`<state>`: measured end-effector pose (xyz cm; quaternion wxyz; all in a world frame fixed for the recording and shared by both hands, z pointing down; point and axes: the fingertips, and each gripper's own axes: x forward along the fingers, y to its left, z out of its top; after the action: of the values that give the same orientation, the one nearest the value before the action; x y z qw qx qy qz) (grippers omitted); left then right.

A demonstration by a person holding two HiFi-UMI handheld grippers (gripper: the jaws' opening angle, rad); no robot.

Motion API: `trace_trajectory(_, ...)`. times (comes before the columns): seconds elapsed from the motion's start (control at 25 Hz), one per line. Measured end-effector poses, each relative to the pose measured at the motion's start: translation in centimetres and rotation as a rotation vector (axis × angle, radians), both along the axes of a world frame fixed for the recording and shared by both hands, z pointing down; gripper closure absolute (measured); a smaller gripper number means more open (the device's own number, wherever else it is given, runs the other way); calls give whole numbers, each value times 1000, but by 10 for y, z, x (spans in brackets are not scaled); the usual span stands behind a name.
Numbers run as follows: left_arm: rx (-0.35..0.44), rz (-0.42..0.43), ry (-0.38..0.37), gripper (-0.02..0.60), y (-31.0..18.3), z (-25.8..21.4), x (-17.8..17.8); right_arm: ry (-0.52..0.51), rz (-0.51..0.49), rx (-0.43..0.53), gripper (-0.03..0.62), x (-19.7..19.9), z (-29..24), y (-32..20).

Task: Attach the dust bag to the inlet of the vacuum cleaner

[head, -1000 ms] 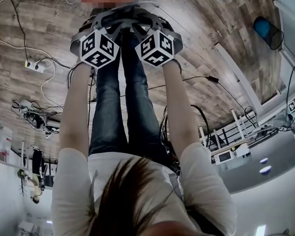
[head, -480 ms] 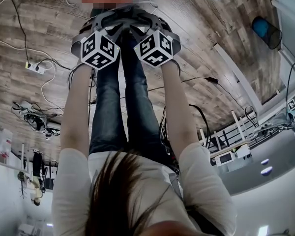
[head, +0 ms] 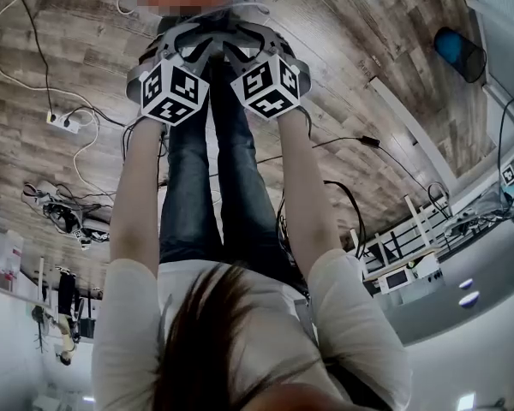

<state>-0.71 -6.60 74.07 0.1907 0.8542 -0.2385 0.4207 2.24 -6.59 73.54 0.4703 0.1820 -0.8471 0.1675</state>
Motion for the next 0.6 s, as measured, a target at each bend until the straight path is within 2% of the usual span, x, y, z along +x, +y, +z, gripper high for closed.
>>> trace_trajectory(0.24,29,-133,44,504,-5,-19,-6,-49,105,36,510,2,-19,-6)
trace_trajectory(0.36,73,-199,61,554,-8,-33,-12,-49,124,57,558,2,-27,-6)
trace_trajectory(0.44,103,-239,73,563,-11,-43,-15,-52,134,78,589,2,-34,-8)
trace_trajectory(0.6,136,-298,86,565,-15,-61,-19,-81,173,107,591,1,-53,-14)
